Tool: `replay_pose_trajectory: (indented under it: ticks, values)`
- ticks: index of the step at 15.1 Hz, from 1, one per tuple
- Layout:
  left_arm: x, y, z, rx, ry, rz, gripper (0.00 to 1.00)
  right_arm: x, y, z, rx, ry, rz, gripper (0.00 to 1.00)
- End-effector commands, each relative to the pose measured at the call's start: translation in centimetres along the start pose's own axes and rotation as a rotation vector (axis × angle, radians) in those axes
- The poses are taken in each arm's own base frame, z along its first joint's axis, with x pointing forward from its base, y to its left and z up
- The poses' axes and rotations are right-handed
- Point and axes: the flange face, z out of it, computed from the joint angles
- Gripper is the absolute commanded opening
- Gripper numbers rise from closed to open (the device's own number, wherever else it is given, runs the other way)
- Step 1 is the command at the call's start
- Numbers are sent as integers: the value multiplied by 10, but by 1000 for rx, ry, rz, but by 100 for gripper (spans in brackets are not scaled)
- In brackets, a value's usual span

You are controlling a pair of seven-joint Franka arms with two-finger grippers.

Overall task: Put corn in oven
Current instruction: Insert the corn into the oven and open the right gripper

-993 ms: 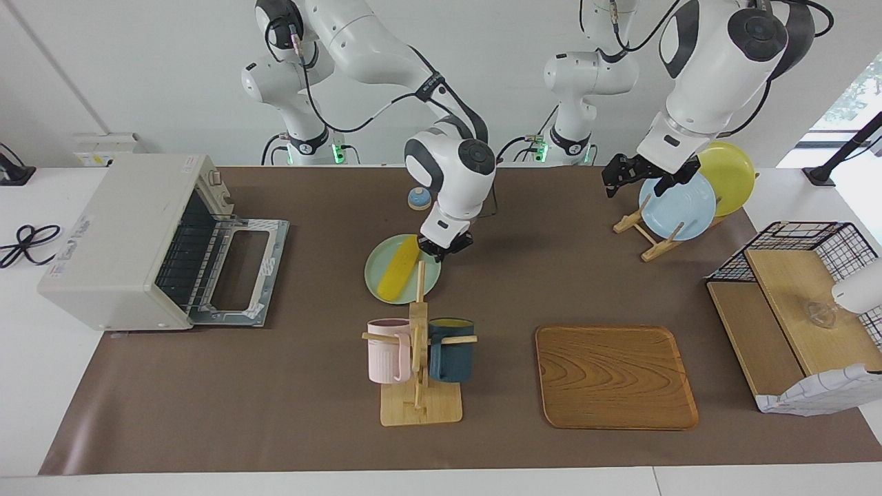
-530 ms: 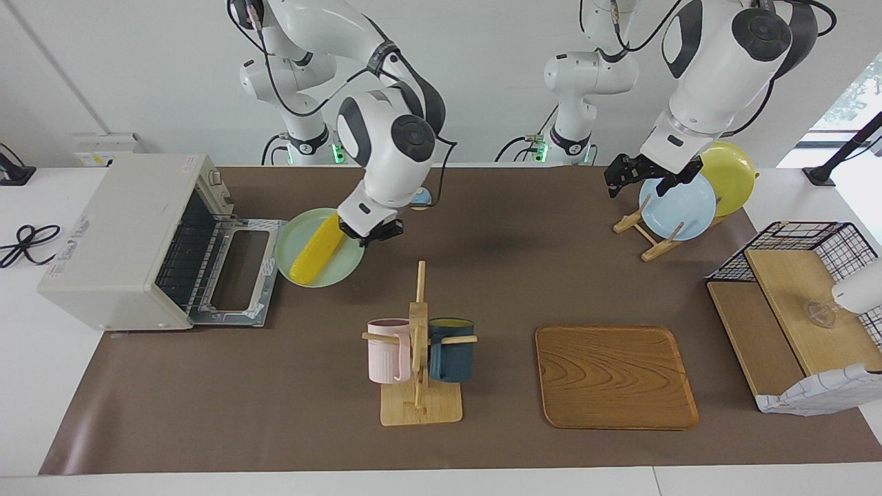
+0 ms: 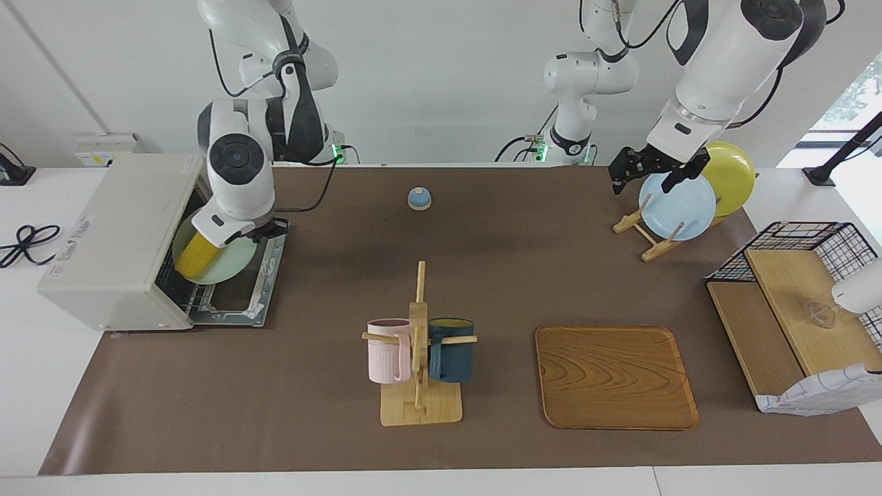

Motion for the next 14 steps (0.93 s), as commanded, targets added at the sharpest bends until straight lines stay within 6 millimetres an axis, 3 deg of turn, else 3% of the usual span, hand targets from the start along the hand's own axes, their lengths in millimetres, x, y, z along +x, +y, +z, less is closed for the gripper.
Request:
replay_pose_trajectory:
  ticks: [1, 7, 10, 14]
  values:
    - [1, 2, -3, -17, 5, -31, 100, -16, 9, 20, -1, 19, -22, 0]
    - [0, 1, -1, -13, -3, -30, 100, -23, 55, 54, 32, 55, -56, 0]
    - [-1, 0, 0, -11, -5, -32, 100, -27, 59, 72, 42, 85, -62, 0]
    - [-1, -7, 1, -12, -7, -43, 100, -26, 66, 75, 50, 102, -46, 0]
